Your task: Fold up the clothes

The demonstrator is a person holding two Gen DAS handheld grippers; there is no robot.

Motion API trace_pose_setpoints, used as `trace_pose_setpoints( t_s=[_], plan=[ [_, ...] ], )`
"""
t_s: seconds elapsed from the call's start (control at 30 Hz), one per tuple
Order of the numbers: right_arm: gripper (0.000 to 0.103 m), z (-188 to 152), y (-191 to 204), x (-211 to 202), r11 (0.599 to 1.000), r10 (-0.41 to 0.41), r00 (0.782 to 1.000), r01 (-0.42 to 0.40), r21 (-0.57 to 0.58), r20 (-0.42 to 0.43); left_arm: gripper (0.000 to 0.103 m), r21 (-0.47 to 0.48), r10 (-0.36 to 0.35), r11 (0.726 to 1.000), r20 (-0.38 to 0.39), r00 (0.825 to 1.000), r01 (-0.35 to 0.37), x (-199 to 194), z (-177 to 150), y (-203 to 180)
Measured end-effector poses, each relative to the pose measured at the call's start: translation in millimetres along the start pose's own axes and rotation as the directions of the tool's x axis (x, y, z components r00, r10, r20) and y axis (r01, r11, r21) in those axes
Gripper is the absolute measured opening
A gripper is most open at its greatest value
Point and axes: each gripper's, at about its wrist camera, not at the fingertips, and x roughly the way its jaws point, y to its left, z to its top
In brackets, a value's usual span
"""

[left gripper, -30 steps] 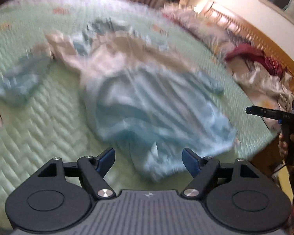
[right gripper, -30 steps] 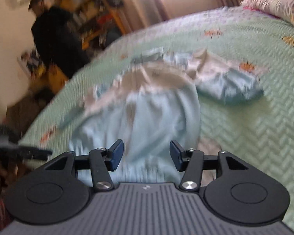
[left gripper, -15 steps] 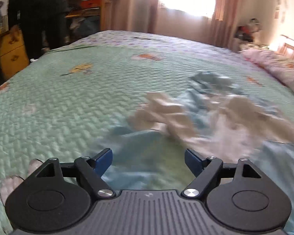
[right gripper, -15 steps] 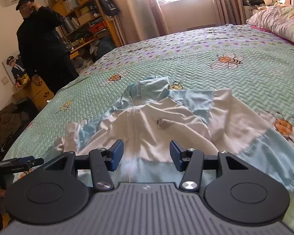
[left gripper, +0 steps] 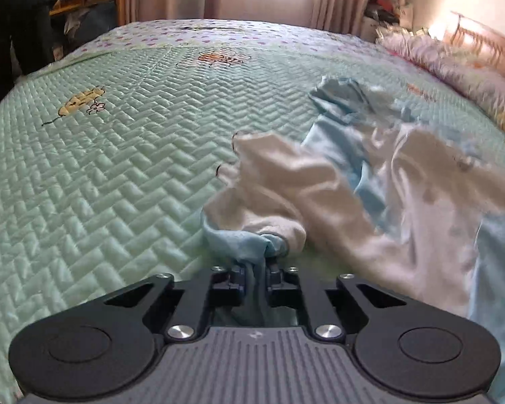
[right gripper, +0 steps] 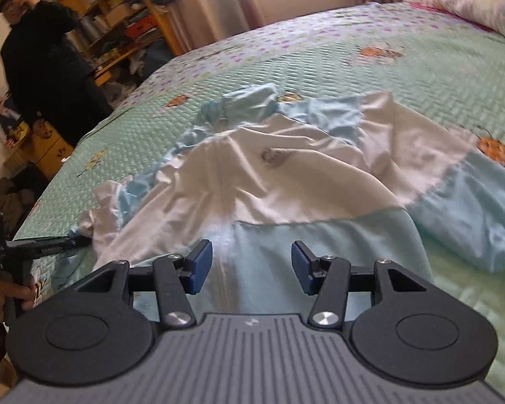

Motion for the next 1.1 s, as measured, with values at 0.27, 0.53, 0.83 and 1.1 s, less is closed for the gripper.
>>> trace_pose_setpoints(
  t_s=[0.27, 0.53, 0.83, 1.1],
  plan=[
    [0.054, -5.7, -7.8, -0.4, 1.000, -0.016, 1.000, 0.016, 0.016, -0.001, 0.011, -0.095, 0.007, 0.995, 0.151, 0.988, 0.008, -13.9, 10.2, -27.7],
    [0.054, 41.5, 28.4, 29.3, 0.989, -0.004, 0.999, 0.010, -0.145, 0.039, 0.022, -0.399, 0.076, 0.917, 0.238, 0.968, 0.026, -7.2, 8.2, -34.1],
    [0.054, 121.0, 70.2, 116.8, 0.958, -0.039, 0.998, 0.049, -0.283, 0.042, 0.083, -0.476, 0.223, 0.879, 0.394, 0.892, -0.010, 2.5, -25.0, -33.9],
    [0.054, 159.6, 87.4, 208.7, 0.894, -0.126, 0.991, 0.098, -0.436, -0.036, 0.098, -0.450, 0.239, 0.893, 0.489, 0.839, 0.008, 4.5, -36.9, -35.2]
  ],
)
